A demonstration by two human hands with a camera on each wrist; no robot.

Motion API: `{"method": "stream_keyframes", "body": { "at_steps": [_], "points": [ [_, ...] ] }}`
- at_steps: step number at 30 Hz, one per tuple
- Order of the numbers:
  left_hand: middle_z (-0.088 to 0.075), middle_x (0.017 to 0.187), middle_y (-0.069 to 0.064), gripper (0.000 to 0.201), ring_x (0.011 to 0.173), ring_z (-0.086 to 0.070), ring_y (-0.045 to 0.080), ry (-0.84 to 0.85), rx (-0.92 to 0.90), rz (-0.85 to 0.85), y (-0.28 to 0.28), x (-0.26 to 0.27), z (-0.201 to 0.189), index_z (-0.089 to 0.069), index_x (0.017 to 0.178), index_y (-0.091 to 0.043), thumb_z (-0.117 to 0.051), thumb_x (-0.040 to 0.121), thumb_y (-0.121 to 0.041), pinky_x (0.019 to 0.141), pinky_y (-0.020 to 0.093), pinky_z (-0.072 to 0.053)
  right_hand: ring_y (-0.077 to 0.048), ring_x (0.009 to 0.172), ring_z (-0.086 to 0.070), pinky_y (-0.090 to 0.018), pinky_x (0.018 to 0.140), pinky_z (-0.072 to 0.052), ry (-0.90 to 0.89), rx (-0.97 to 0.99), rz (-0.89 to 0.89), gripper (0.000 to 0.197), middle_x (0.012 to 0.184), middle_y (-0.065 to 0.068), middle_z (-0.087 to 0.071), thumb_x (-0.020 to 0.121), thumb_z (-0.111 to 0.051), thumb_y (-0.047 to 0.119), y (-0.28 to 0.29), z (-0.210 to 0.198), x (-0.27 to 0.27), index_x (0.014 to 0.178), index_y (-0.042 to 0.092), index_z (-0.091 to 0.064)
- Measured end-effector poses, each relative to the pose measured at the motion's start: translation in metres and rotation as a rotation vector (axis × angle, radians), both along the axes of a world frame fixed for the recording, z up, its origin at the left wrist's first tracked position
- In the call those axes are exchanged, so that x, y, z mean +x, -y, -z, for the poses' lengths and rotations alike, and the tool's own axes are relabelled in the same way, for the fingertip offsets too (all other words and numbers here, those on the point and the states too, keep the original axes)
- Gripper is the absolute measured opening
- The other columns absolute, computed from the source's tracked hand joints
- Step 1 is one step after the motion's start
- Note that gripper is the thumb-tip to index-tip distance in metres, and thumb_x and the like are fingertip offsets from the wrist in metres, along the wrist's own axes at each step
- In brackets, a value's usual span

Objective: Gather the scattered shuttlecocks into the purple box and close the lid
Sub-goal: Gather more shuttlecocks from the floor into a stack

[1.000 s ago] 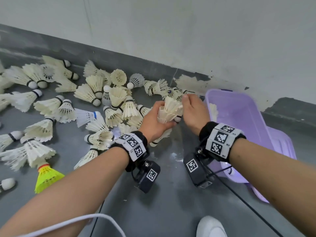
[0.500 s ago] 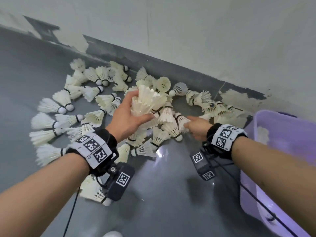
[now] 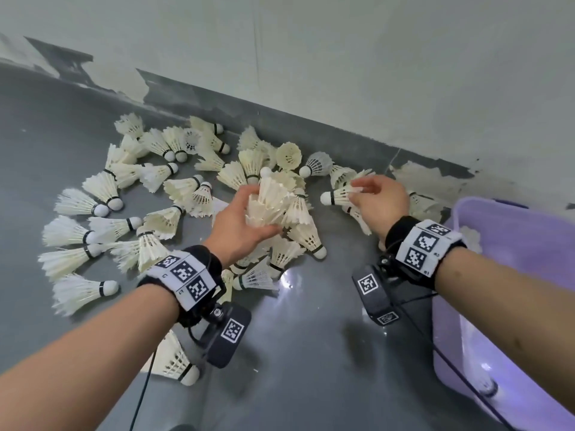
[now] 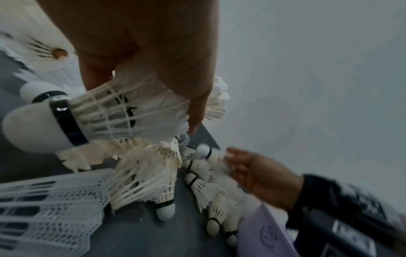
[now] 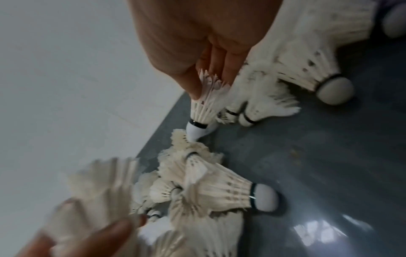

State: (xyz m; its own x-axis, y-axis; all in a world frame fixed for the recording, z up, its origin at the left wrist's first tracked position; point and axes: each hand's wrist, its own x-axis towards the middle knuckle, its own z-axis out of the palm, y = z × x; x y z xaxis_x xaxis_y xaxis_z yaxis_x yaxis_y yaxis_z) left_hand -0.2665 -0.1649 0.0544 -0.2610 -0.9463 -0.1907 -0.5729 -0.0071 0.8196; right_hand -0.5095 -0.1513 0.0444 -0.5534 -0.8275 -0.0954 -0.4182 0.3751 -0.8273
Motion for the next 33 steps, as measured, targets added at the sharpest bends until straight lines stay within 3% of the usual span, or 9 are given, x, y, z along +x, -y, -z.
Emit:
{"method": "stream_keyframes", "body": {
  "at_steps": [3,7,11,13,18,21,24,27,33],
  "points": [
    [-0.059,0.112,-0.003,0.067,0.094,-0.062,0.019,0.026,-0.004,0.102,0.005,-0.01,0.004,-0.04,0.127,-0.033,-0.081,0.074,-0.025,0.087,0.037,-0.053,-0.006,0.092,-0.062,-0.015,0.082,-0.05,-0.001,-0.191,-0.137,0.035,0.101,0.009,-0.065,0.083,-0.067,0.009,0.007,-0.032,0.016,0.113,0.026,-0.06],
    [-0.061,0.11,-0.003,0.068,0.096,-0.062,0.017,-0.016,-0.008,0.136,0.011,-0.016,0.005,-0.041,0.127,-0.028,-0.081,0.072,-0.025,0.084,0.03,-0.05,-0.004,0.088,-0.063,-0.014,0.08,-0.049,0.024,-0.218,-0.323,0.04,0.093,0.013,-0.063,0.085,-0.065,0.007,0.004,-0.056,0.047,0.118,0.028,-0.055],
    [-0.061,0.112,-0.005,0.079,0.1,-0.06,0.014,-0.085,0.011,0.14,0.014,-0.015,0.003,-0.037,0.132,-0.026,-0.085,0.069,-0.029,0.087,0.03,-0.048,-0.003,0.097,-0.059,-0.002,0.078,-0.041,-0.055,-0.126,-0.511,0.031,0.105,0.007,-0.063,0.092,-0.055,0.006,0.001,-0.053,0.069,0.115,0.025,-0.06],
    [-0.059,0.114,-0.005,0.084,0.102,-0.058,0.014,-0.108,0.022,0.118,0.014,-0.009,0.003,-0.034,0.136,-0.027,-0.084,0.069,-0.031,0.087,0.028,-0.046,-0.004,0.102,-0.058,-0.006,0.086,-0.042,-0.046,-0.124,-0.563,0.03,0.109,0.006,-0.063,0.093,-0.053,0.005,0.004,-0.055,0.072,0.116,0.022,-0.061],
    [-0.055,0.112,-0.01,0.068,0.102,-0.056,0.013,-0.13,0.014,0.04,0.022,0.014,-0.002,-0.034,0.134,-0.026,-0.076,0.08,-0.029,0.091,0.028,-0.043,-0.004,0.108,-0.053,-0.018,0.095,-0.042,-0.127,-0.279,-0.448,0.031,0.121,0.005,-0.058,0.096,-0.047,0.013,0.013,-0.044,0.077,0.122,0.02,-0.06],
    [-0.04,0.114,-0.013,0.074,0.107,-0.04,0.007,-0.104,-0.001,-0.002,0.025,0.025,-0.005,-0.029,0.14,-0.025,-0.074,0.081,-0.028,0.091,0.022,-0.032,-0.013,0.12,-0.049,-0.03,0.106,-0.039,-0.204,-0.086,-0.388,0.041,0.133,0.001,-0.05,0.089,-0.051,0.01,0.026,-0.02,0.068,0.128,0.023,-0.055],
    [-0.042,0.106,-0.018,0.073,0.101,-0.044,0.006,-0.093,0.003,-0.012,0.025,0.033,0.001,-0.032,0.138,-0.024,-0.076,0.08,-0.026,0.089,0.022,-0.035,-0.023,0.142,-0.02,-0.033,0.116,-0.022,-0.395,0.311,-0.69,0.069,0.155,0.003,-0.022,0.076,-0.054,0.007,0.025,0.002,0.062,0.139,0.033,-0.043],
    [-0.048,0.112,-0.012,0.074,0.104,-0.049,0.011,-0.073,0.006,-0.012,0.025,0.038,0.008,-0.035,0.137,-0.025,-0.078,0.077,-0.027,0.088,0.023,-0.034,-0.024,0.146,-0.002,-0.044,0.115,-0.027,-0.56,0.485,-0.895,0.083,0.159,0.01,0.007,0.072,-0.05,0.001,0.016,0.016,0.066,0.143,0.043,-0.034],
    [-0.053,0.117,-0.008,0.071,0.109,-0.053,0.017,-0.042,0.023,-0.005,0.025,0.04,0.017,-0.037,0.132,-0.031,-0.079,0.075,-0.032,0.091,0.028,-0.038,-0.037,0.133,-0.032,-0.033,0.091,-0.046,-0.66,0.413,-0.709,0.07,0.159,-0.005,0.008,0.075,-0.056,-0.009,0.008,0.023,0.059,0.135,0.025,-0.044]
  ]
}}
